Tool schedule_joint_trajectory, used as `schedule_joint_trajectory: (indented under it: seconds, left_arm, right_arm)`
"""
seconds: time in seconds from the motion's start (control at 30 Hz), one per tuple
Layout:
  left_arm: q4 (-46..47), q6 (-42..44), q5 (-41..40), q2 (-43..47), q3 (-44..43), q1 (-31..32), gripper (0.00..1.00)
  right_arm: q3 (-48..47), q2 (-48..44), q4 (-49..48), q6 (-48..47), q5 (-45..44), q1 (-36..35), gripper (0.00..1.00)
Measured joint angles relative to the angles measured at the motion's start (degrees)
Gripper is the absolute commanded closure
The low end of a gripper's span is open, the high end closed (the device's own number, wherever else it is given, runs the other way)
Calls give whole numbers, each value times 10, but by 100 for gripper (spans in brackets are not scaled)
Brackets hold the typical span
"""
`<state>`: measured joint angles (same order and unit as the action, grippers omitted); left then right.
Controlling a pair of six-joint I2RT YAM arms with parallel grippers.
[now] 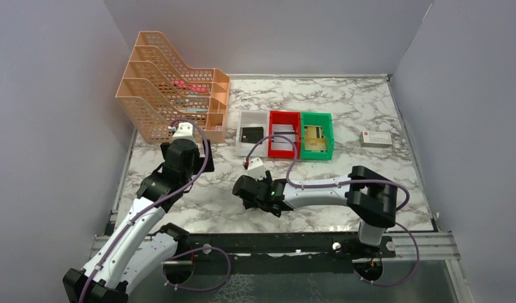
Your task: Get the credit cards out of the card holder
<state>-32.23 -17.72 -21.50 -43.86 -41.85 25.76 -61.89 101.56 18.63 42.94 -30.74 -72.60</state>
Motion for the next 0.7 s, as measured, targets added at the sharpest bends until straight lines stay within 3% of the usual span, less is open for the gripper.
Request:
schedule_joint_trajectory:
  seconds: [0.13,0.37,0.7]
  left_arm:
    - [0,0,0,3,0,-2,1]
    - [0,0,0,-4,0,-2,1]
    - [0,0,0,-7,0,-3,1]
  right_arm:
    - [-13,35,9,9,-12,0,34]
    - [-18,40,2,30,-24,-2,63]
    - [54,-13,-58,10,-8,1,98]
